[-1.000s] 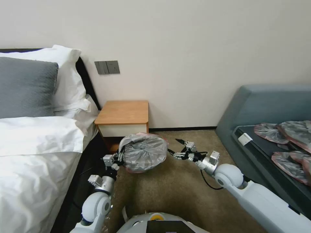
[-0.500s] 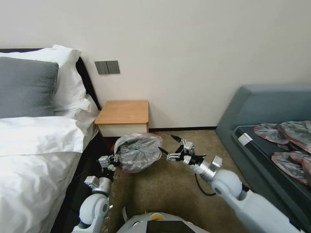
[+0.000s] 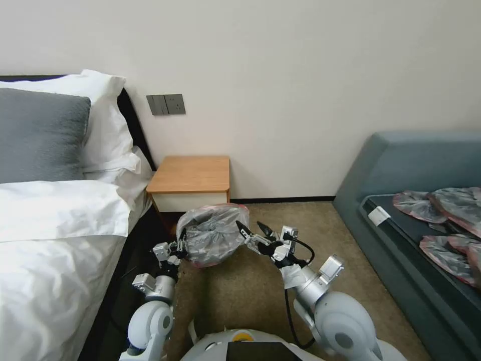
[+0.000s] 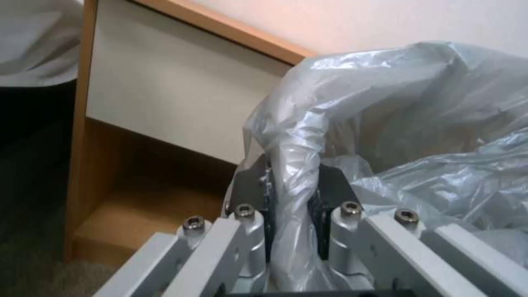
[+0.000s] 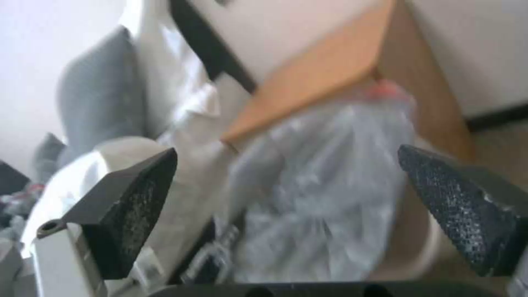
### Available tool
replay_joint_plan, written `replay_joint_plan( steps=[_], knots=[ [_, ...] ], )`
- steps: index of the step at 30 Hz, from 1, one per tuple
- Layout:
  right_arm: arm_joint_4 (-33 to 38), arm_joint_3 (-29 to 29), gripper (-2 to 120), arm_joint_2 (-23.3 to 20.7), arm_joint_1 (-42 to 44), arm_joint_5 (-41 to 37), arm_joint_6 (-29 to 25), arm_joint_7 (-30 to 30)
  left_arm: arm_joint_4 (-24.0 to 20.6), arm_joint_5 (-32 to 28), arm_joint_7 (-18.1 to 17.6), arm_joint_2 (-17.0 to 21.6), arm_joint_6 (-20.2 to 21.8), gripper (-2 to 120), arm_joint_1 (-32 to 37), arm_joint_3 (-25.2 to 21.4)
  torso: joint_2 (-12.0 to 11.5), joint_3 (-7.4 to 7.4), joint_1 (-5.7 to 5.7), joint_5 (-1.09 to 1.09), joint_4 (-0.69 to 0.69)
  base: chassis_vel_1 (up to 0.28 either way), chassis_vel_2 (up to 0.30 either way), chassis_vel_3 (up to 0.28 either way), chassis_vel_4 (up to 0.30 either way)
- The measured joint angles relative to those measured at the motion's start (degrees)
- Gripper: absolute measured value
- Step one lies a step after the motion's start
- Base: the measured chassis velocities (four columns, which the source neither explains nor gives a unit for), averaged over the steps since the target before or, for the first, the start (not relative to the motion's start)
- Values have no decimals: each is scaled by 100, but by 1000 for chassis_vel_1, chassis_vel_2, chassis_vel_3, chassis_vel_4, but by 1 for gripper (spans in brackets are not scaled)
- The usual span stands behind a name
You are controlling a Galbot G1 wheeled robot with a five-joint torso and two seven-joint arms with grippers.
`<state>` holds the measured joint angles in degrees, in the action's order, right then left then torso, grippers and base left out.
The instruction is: Pick up the garbage bag from the table and place it over the trash can.
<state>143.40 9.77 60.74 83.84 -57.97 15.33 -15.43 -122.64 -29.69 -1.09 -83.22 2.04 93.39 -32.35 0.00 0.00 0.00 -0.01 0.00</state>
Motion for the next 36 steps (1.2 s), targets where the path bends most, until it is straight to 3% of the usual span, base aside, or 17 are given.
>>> replay_joint_plan(
  steps=[8, 36],
  knots=[
    [-196, -350, 100, 319, 1, 110, 528, -210, -76, -7, 2, -60, 12, 9, 5, -34, 0, 0, 0, 1, 0, 0, 0, 0, 0],
    [-742, -457, 100, 372, -491, 357, 507, 32, -122, -34, 39, -95, -9, 9, 77, -9, 0, 1, 0, 1, 0, 0, 0, 0, 0]
  ],
)
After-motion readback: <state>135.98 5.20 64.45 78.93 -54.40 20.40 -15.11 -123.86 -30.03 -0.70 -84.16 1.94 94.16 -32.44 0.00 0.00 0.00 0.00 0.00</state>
